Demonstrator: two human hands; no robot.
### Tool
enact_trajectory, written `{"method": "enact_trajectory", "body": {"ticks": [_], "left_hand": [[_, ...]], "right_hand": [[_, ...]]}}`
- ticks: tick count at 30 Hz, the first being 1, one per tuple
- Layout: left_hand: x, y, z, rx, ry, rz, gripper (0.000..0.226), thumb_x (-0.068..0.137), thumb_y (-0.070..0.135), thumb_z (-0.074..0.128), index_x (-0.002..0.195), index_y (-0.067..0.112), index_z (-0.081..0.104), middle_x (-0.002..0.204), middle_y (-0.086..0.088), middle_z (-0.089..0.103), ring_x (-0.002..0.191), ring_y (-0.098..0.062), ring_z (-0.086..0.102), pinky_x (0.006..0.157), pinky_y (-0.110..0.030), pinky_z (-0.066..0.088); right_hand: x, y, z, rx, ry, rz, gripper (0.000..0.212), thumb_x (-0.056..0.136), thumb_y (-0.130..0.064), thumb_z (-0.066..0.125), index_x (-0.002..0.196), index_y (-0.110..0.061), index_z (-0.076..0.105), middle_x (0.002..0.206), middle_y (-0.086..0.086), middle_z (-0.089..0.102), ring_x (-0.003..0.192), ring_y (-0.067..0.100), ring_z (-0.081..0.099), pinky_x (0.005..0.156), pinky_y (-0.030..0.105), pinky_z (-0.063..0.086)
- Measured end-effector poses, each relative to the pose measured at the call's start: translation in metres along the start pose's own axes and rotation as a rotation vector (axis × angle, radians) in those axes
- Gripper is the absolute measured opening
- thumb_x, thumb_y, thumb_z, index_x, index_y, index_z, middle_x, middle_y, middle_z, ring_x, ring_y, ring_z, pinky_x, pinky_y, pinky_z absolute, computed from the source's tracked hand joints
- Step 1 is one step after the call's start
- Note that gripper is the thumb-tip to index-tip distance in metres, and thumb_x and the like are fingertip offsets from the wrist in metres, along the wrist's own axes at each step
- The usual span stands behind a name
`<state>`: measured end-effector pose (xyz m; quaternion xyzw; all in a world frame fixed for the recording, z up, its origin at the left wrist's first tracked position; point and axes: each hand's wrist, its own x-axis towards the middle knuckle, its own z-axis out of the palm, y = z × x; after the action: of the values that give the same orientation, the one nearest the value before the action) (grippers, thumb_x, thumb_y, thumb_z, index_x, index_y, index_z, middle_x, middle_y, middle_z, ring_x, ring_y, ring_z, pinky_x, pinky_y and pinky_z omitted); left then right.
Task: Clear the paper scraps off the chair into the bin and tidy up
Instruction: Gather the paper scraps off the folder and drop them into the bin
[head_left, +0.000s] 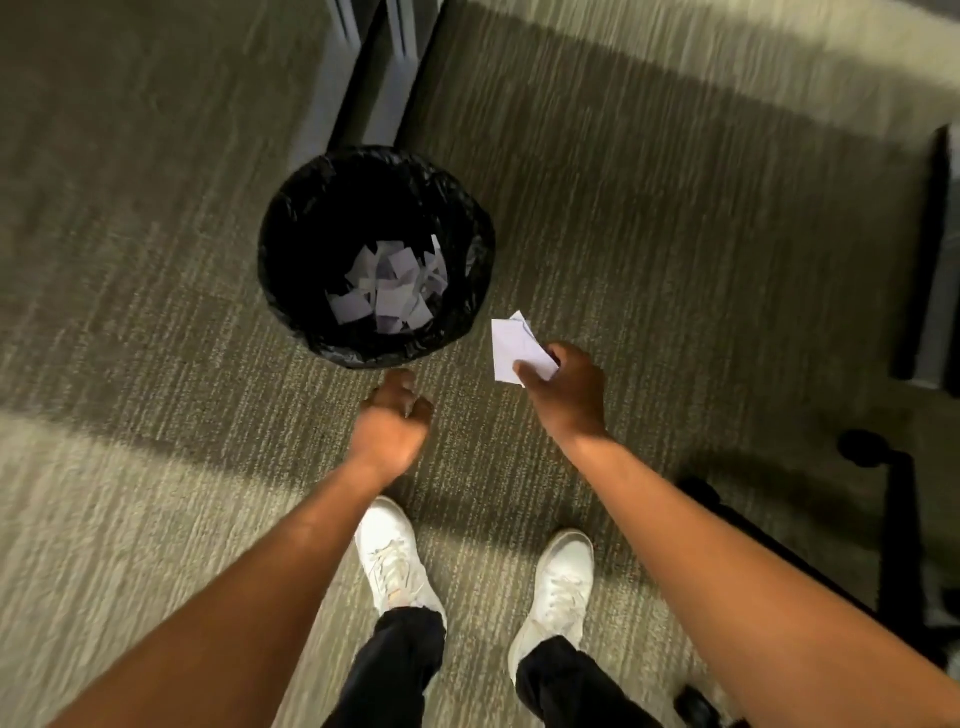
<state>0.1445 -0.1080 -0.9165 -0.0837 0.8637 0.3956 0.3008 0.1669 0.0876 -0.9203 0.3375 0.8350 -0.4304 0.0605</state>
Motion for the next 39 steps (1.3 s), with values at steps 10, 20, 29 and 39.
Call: {"method": "enact_trajectory", "body": {"ticks": [10,20,29,39], "left_hand": [[-0.042,0.063,-0.066,0.061,0.005,-0.022,0.029,0.091,0.026,0.056,0.115,0.01,0.056,0.081,-0.013,0.067,0.072,-0.03,0.061,0.06,-0.028,0.04],[-0.011,0.077,-0.128,0.1,0.062,0.084,0.04,0.093,0.025,0.056,0.129,0.015,0.045,0.114,-0.016,0.066,0.106,-0.035,0.062,0.079,-0.028,0.043],[-0.004,0.097,-0.157,0.113,0.036,0.104,0.06,0.092,0.027,0.058,0.143,0.02,0.027,0.142,-0.018,0.042,0.128,-0.038,0.046,0.103,-0.04,0.041],[-0.025,0.162,-0.137,0.218,-0.086,0.224,0.058,0.092,0.031,0.057,0.142,0.017,0.032,0.144,-0.019,0.038,0.131,-0.038,0.04,0.109,-0.046,0.038]], "right_hand": [[-0.029,-0.079,-0.039,0.083,0.041,0.074,0.035,0.076,-0.02,0.08,0.106,-0.01,0.065,0.104,0.011,0.072,0.081,0.017,0.064,0.07,0.028,0.051],[-0.013,-0.17,-0.001,0.138,0.025,0.041,0.049,0.078,-0.024,0.077,0.121,-0.005,0.06,0.114,0.016,0.068,0.101,0.03,0.066,0.084,0.041,0.054],[-0.014,-0.165,-0.009,0.259,0.094,0.279,0.052,0.084,-0.022,0.072,0.129,-0.008,0.049,0.12,0.015,0.065,0.107,0.029,0.063,0.076,0.024,0.04],[-0.062,-0.122,-0.1,0.342,0.215,0.443,0.035,0.084,-0.007,0.068,0.116,-0.009,0.056,0.095,0.005,0.061,0.093,0.023,0.06,0.086,0.034,0.05]]}}
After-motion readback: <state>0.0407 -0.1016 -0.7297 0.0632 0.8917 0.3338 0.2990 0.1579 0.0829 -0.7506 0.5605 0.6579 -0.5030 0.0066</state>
